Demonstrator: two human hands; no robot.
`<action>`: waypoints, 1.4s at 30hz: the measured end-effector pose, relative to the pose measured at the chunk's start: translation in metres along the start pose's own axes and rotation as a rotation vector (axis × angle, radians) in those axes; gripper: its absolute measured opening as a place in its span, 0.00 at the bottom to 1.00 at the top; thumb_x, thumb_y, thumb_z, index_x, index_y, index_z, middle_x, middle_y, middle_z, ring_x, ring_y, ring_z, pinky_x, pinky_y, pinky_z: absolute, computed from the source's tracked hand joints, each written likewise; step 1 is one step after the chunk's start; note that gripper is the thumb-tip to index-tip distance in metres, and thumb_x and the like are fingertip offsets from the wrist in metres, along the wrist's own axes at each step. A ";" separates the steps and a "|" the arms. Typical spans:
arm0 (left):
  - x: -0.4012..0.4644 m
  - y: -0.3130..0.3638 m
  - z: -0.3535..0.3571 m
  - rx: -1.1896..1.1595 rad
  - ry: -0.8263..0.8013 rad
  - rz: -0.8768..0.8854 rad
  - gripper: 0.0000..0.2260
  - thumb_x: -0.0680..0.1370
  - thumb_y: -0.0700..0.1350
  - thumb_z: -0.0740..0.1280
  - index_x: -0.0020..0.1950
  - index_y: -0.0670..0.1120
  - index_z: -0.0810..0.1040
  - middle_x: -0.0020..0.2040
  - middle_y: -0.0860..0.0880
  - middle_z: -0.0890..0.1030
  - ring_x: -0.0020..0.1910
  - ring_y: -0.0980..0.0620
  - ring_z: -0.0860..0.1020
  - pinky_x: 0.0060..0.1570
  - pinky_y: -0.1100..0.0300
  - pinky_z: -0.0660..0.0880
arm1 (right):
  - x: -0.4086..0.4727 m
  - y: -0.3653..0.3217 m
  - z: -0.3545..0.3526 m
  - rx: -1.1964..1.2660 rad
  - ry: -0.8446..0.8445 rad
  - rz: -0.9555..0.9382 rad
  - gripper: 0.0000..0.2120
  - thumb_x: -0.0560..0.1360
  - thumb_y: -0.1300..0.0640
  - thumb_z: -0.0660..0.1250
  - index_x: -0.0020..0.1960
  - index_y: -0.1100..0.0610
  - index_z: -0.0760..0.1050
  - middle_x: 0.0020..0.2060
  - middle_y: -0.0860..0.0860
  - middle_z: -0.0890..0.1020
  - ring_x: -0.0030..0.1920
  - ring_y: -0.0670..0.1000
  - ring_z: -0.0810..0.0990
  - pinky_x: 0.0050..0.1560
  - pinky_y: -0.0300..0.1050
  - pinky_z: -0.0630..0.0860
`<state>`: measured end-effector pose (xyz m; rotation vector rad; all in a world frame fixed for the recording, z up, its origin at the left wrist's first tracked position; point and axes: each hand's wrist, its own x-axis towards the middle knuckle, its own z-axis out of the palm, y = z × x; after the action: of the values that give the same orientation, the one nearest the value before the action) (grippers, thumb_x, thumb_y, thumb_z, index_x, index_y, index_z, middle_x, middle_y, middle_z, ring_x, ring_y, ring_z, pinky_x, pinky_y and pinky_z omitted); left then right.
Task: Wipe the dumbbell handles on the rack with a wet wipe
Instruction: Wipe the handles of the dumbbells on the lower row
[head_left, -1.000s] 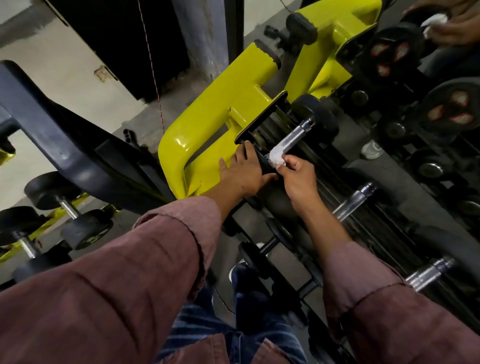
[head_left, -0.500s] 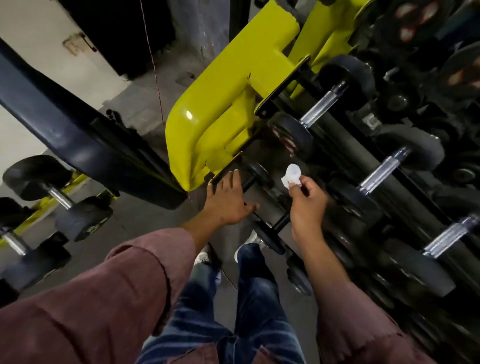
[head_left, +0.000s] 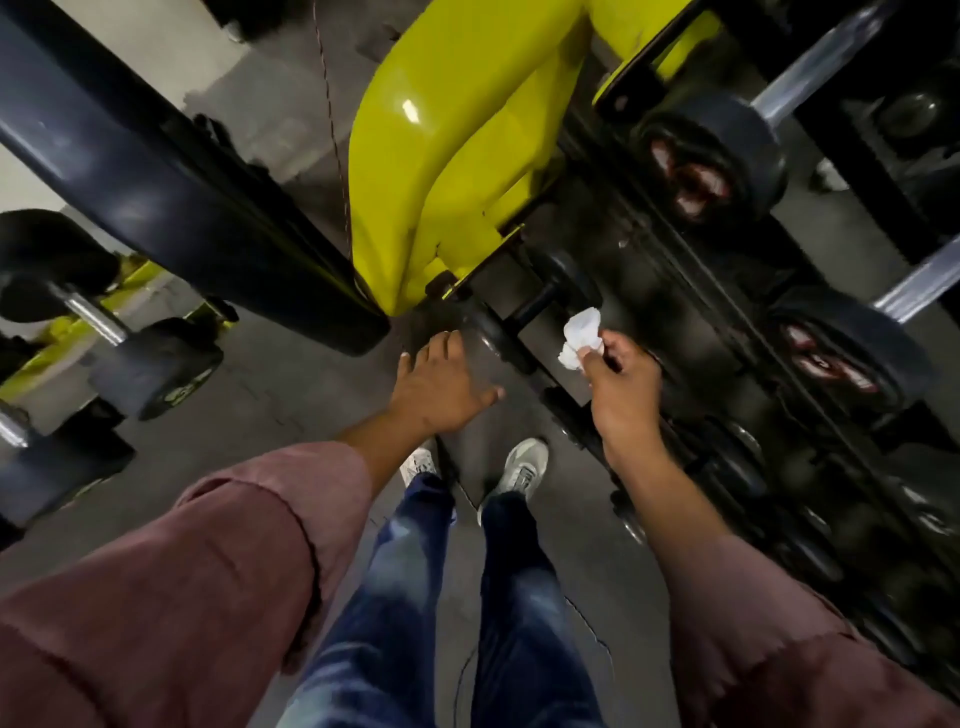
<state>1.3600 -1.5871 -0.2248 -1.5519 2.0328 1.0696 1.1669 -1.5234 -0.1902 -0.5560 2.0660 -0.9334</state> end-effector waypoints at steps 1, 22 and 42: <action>0.006 -0.002 0.003 0.001 0.001 -0.001 0.47 0.76 0.69 0.65 0.82 0.42 0.51 0.82 0.42 0.56 0.80 0.43 0.57 0.78 0.40 0.54 | 0.006 0.004 0.002 -0.020 -0.013 -0.002 0.11 0.77 0.62 0.68 0.59 0.59 0.80 0.51 0.52 0.85 0.51 0.47 0.83 0.55 0.42 0.78; 0.147 0.026 0.075 0.058 -0.025 -0.192 0.61 0.66 0.76 0.69 0.83 0.46 0.39 0.83 0.42 0.44 0.83 0.44 0.46 0.77 0.35 0.45 | 0.161 0.111 0.070 -0.472 -0.304 -0.327 0.09 0.74 0.64 0.67 0.49 0.53 0.80 0.46 0.48 0.84 0.47 0.49 0.82 0.45 0.41 0.75; 0.156 0.028 0.058 0.105 -0.225 -0.266 0.64 0.65 0.76 0.71 0.82 0.49 0.33 0.83 0.45 0.36 0.82 0.45 0.36 0.73 0.28 0.37 | 0.177 0.120 0.078 -1.329 -0.426 -0.902 0.29 0.74 0.54 0.62 0.74 0.54 0.65 0.69 0.55 0.70 0.61 0.58 0.73 0.57 0.53 0.75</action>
<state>1.2737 -1.6427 -0.3590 -1.5217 1.6534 0.9699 1.1157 -1.5945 -0.4005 -2.2376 1.7425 0.3371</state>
